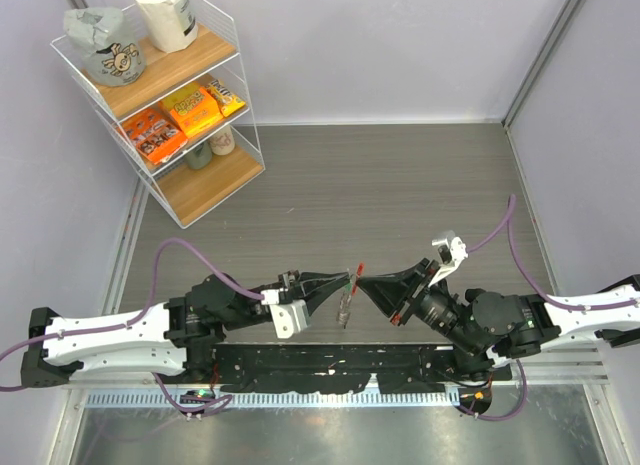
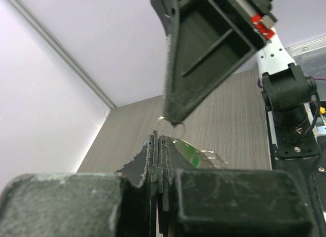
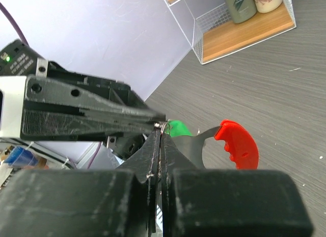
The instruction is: Put the keys on the keyring
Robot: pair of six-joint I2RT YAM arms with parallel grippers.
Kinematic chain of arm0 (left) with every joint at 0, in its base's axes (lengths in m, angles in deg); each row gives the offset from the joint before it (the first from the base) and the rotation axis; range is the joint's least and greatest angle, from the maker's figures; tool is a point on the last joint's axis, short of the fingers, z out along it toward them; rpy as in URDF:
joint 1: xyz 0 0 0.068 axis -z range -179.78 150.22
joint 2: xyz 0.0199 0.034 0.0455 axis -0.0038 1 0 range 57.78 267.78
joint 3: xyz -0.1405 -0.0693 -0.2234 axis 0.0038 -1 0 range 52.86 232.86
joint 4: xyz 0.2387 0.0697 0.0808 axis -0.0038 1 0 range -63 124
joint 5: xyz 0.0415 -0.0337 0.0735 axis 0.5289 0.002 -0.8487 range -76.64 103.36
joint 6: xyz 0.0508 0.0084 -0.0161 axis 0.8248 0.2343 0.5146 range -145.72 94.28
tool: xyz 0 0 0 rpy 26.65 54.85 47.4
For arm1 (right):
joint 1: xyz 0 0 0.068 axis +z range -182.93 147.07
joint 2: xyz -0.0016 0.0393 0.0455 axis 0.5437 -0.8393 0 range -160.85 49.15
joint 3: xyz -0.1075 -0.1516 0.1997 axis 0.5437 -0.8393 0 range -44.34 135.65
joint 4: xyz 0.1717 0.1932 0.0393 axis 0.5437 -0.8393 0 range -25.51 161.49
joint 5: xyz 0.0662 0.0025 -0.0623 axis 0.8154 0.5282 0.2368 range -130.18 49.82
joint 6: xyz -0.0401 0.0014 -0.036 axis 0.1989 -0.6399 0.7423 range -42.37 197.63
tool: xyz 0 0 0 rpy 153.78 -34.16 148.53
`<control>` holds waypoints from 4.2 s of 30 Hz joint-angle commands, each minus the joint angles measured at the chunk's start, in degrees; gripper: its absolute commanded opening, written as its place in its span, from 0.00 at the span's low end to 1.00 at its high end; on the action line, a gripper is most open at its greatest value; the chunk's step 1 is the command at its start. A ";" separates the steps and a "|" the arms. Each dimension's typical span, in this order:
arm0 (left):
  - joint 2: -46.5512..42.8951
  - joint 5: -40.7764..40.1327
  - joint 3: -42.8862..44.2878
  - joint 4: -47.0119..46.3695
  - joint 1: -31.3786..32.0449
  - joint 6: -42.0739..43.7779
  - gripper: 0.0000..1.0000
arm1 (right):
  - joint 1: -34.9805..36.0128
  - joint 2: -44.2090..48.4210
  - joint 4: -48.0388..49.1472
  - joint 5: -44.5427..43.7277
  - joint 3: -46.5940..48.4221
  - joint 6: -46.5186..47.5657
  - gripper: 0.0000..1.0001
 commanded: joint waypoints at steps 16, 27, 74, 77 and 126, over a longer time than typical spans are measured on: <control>0.49 -2.72 1.84 -5.55 1.09 3.01 0.00 | 0.42 1.06 -1.67 5.53 0.93 -3.82 0.05; -2.93 5.19 1.84 -2.21 1.79 0.82 0.00 | 0.34 3.25 -7.56 5.35 0.49 -8.21 0.06; -6.10 9.77 -2.64 5.27 2.14 -5.42 0.41 | 0.34 5.89 -8.71 11.95 -1.62 -13.66 0.06; -5.40 9.85 -2.46 5.00 2.14 -5.42 0.43 | 0.34 5.89 -8.62 11.86 -1.71 -13.67 0.06; -2.14 6.87 0.09 1.14 2.14 -2.61 0.00 | 0.34 7.03 -8.35 13.88 -5.66 -16.56 0.06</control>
